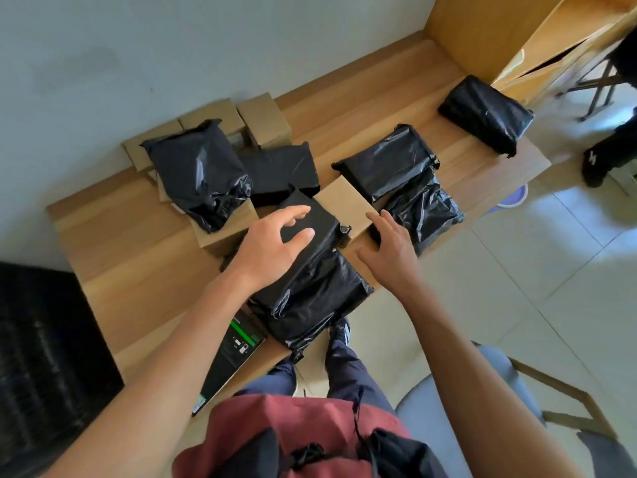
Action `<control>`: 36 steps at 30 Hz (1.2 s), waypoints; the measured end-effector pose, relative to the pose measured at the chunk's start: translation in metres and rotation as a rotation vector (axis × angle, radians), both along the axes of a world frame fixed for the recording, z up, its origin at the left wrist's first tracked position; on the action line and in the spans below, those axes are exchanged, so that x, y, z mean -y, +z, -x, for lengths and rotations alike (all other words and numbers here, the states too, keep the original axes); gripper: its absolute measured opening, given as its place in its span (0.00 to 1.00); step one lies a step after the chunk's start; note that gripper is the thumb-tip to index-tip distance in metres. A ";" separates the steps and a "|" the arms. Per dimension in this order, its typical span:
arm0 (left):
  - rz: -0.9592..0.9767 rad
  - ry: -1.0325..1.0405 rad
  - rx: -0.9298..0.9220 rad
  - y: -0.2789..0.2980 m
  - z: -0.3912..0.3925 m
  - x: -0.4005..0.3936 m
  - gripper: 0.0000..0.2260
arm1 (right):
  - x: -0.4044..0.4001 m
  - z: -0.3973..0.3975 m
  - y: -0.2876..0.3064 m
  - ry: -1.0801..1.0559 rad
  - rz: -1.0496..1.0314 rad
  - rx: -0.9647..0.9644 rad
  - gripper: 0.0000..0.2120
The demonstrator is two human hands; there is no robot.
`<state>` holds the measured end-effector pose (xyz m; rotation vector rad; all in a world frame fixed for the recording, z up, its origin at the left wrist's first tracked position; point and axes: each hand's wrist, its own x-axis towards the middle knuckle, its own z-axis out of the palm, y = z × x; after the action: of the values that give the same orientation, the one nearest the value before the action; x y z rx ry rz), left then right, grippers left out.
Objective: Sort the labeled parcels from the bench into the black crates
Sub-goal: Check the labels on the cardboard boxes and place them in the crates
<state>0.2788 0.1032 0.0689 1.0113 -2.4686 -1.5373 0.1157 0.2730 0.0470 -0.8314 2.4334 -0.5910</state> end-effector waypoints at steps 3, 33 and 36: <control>-0.011 0.050 0.041 -0.003 0.015 -0.003 0.19 | 0.009 0.022 -0.027 0.042 -0.090 -0.013 0.35; -0.099 0.404 0.010 0.004 0.016 -0.011 0.19 | 0.038 0.102 -0.004 -0.211 0.642 0.666 0.19; -0.138 0.441 -0.073 0.008 0.012 -0.011 0.22 | 0.046 0.091 0.010 -0.158 0.652 0.911 0.27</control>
<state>0.2669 0.1141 0.0773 1.3782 -1.9369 -1.5703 0.0245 0.2269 0.0574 -0.4236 1.4667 -1.4835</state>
